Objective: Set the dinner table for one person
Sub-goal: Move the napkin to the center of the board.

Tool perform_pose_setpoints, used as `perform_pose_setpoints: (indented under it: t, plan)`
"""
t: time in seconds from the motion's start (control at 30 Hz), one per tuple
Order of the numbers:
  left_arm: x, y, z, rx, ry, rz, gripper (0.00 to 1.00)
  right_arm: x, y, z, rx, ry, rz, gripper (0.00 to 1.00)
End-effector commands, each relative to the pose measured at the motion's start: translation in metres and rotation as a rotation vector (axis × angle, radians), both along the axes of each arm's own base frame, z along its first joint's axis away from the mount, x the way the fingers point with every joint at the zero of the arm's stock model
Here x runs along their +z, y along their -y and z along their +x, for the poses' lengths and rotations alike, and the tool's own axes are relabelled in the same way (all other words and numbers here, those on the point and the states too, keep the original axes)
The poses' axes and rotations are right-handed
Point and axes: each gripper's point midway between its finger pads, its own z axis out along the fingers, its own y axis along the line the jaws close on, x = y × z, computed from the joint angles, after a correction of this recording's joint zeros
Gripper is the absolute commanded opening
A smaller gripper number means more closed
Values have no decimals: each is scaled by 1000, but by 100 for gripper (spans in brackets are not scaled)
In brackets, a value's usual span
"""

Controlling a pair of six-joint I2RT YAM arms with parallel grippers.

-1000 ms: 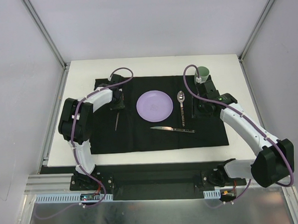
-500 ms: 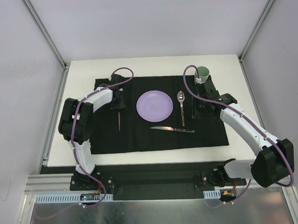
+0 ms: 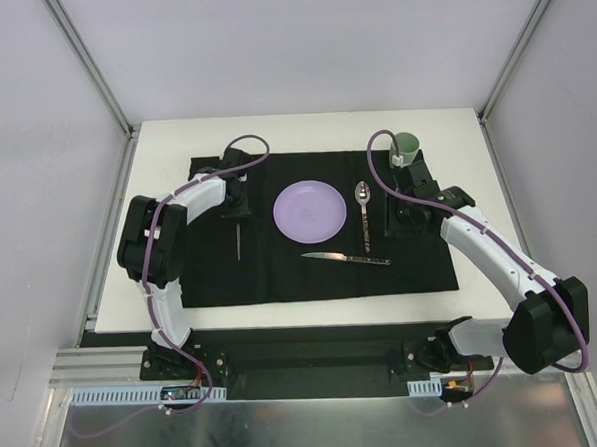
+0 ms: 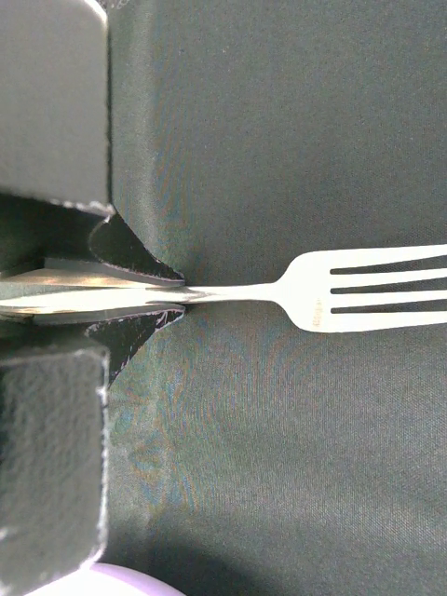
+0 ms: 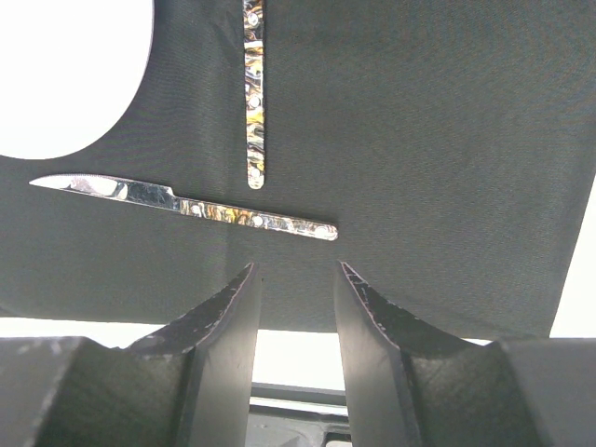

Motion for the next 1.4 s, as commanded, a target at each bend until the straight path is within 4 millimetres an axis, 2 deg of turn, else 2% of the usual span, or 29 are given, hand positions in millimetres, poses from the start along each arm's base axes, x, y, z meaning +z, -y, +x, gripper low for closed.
perform_pose_setpoints:
  t: [0.0, 0.23, 0.27, 0.3, 0.33, 0.4, 0.43, 0.47, 0.6, 0.7, 0.83, 0.9, 0.93, 1.0, 1.03, 1.13, 1.2, 1.3, 1.37]
  plan:
    - [-4, -5, -1, -45, -16, 29, 0, 3, 0, 1, 2, 6, -4, 40]
    - [-8, -6, -1, -45, -30, 42, 0, 4, 0, 1, 7, 6, -8, 40]
    - [-7, -6, 0, -45, -27, 41, 4, 3, 0, 1, 5, 6, -11, 40]
    - [-6, -7, 0, -41, -26, 40, 12, 3, 1, 1, 2, 5, -12, 40]
    - [-6, -6, 0, -41, -23, 41, 43, 3, 1, 1, 3, 5, -13, 40]
    - [-4, -7, 0, -35, -21, 43, 67, 3, 1, 1, 3, 4, -11, 40]
    - [2, -8, 1, -28, -7, 45, 85, 2, 1, 0, 3, 3, -13, 40]
    - [4, -9, 0, -22, 0, 50, 99, 2, 1, 0, 5, 1, -11, 41]
    - [23, -12, -1, -16, 42, 51, 99, 2, 1, 0, 3, 1, -11, 41]
    - [44, -12, -2, -8, 90, 31, 99, 2, 1, 0, 4, 2, -9, 41]
    - [84, -7, -3, -5, 179, -28, 99, -1, 2, 0, -1, 3, -19, 41]
    - [99, -6, -4, -4, 210, -47, 99, -6, 4, 2, -2, -2, -33, 41]
    - [112, -6, -4, -3, 243, -58, 99, -12, 6, 3, -6, -3, -45, 41]
    - [127, -5, -5, -2, 278, -72, 99, -25, 6, 4, -1, -25, -65, 41]
    - [139, -5, -6, -4, 307, -85, 99, -31, 5, 8, 0, -18, -67, 41]
    - [159, -6, -8, -5, 357, -100, 99, -46, 2, 18, -2, -20, -79, 40]
    - [164, -7, -9, -7, 370, -99, 99, -58, 0, 21, 5, -31, -88, 40]
    - [165, -10, -13, -7, 375, -95, 99, -61, -8, 25, 37, -22, -100, 40]
    - [161, -10, -17, -9, 364, -94, 99, -62, -16, 19, 108, -28, -124, 40]
